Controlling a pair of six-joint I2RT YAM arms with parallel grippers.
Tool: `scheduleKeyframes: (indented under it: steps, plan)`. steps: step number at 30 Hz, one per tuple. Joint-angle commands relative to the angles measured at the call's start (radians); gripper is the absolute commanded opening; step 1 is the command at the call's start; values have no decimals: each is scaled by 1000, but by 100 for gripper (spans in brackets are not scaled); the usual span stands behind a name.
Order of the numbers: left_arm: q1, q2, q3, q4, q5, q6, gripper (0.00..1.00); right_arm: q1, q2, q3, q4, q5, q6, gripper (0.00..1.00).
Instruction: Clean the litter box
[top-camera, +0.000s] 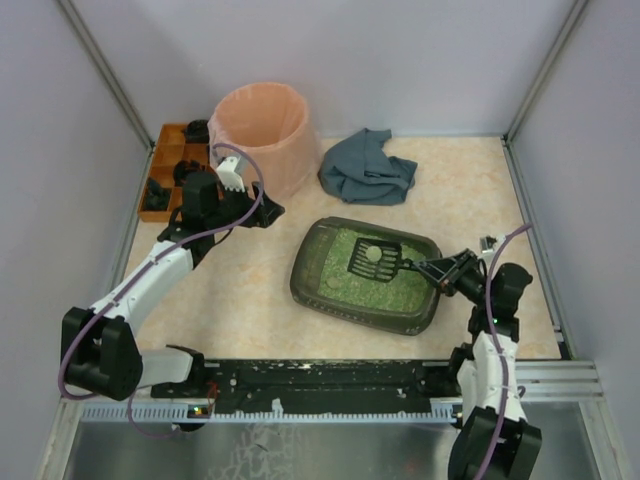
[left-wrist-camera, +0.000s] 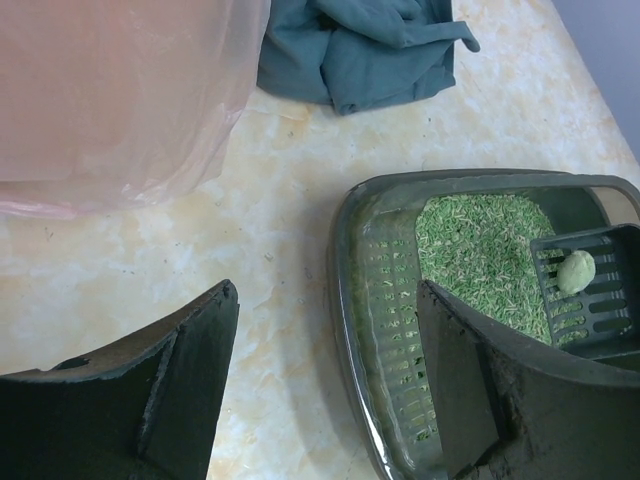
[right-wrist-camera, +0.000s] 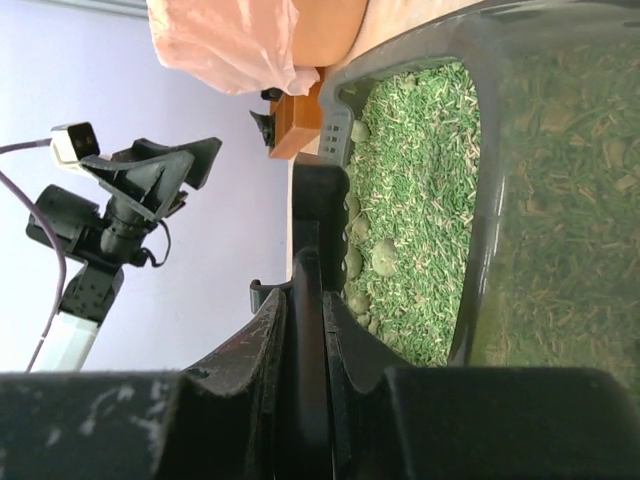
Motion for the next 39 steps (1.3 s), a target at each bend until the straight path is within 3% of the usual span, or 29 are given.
scheduleKeyframes:
  steps: [1,4,8,14,21,27,35,39]
  plan:
    - [8,-12,7,16,-13,12,77,8,1,96,-38,-29,-86,0]
    - [8,-17,23,-12,-38,9,77,26,3,156,-135,-5,-133,0]
    - [8,-43,43,-94,-114,-1,77,48,41,215,-115,1,-83,0]
    - [9,-194,-27,-247,-222,4,79,90,112,363,-180,18,-58,0]
    - [13,-303,-141,-412,-272,-46,77,199,194,559,-262,252,8,0]
    - [13,-403,-175,-470,-308,-20,78,423,398,747,-161,482,78,0]
    - [12,-523,-152,-506,-371,53,81,617,787,1176,-77,731,96,0]
    - [12,-540,-170,-486,-355,60,81,683,1008,1434,-96,829,12,0]
